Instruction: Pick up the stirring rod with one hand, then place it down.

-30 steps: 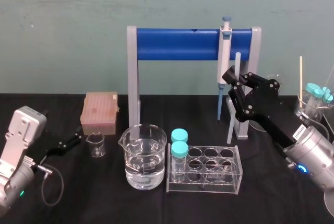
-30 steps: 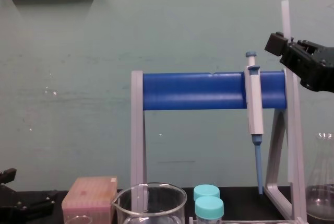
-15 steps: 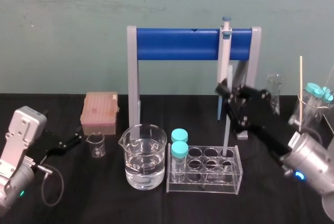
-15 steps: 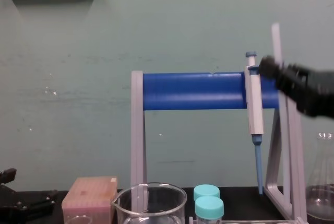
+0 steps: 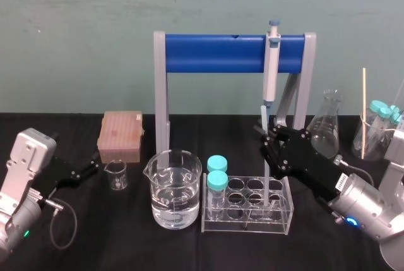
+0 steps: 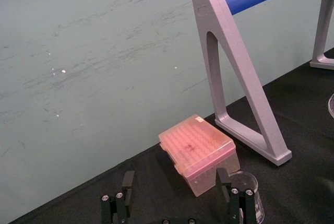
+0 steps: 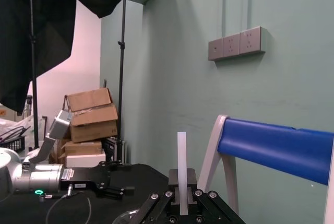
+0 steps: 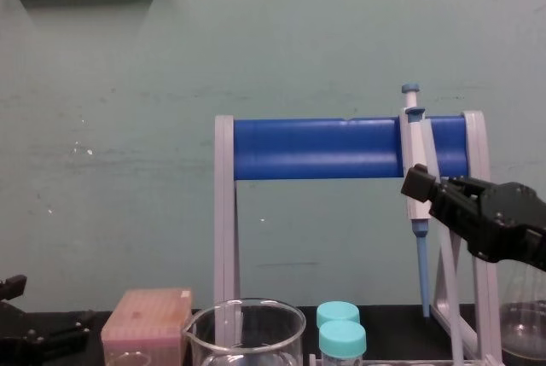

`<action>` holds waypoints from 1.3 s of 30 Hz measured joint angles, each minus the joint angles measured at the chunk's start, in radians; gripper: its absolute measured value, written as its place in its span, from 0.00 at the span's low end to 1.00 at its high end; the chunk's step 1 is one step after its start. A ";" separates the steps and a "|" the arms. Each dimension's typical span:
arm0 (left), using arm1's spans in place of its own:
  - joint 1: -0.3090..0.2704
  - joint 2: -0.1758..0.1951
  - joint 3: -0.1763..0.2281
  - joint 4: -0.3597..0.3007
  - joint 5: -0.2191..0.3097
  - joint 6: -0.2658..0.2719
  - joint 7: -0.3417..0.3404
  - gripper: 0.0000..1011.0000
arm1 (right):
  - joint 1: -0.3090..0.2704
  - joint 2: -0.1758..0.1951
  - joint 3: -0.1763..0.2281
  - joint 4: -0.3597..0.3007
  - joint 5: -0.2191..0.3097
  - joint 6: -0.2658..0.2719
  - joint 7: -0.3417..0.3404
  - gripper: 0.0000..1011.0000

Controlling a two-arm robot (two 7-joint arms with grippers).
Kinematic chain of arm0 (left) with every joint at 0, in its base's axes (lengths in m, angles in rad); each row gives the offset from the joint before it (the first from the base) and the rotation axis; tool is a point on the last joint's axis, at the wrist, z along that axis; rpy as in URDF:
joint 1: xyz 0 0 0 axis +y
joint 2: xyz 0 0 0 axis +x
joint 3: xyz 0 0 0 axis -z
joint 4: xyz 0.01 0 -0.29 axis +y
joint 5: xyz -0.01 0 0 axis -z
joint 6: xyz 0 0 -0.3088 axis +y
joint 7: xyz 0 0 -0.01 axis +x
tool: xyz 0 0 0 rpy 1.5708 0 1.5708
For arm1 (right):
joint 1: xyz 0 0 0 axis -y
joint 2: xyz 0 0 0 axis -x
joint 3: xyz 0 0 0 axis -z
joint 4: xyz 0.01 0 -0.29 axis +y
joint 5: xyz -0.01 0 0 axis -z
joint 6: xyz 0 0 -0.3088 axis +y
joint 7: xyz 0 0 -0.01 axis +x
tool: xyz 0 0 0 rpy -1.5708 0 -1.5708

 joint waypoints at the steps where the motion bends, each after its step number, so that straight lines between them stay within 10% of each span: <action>1: 0.000 0.000 0.000 0.000 0.000 0.000 0.000 0.99 | 0.004 -0.003 -0.002 0.008 0.001 -0.002 0.001 0.07; 19: 0.000 0.000 0.000 0.000 0.000 0.000 0.000 0.99 | 0.119 -0.080 -0.044 0.215 -0.034 -0.045 0.024 0.07; 39: 0.000 0.000 0.000 0.000 0.000 0.000 0.000 0.99 | 0.113 -0.096 -0.063 0.274 -0.060 0.012 0.000 0.07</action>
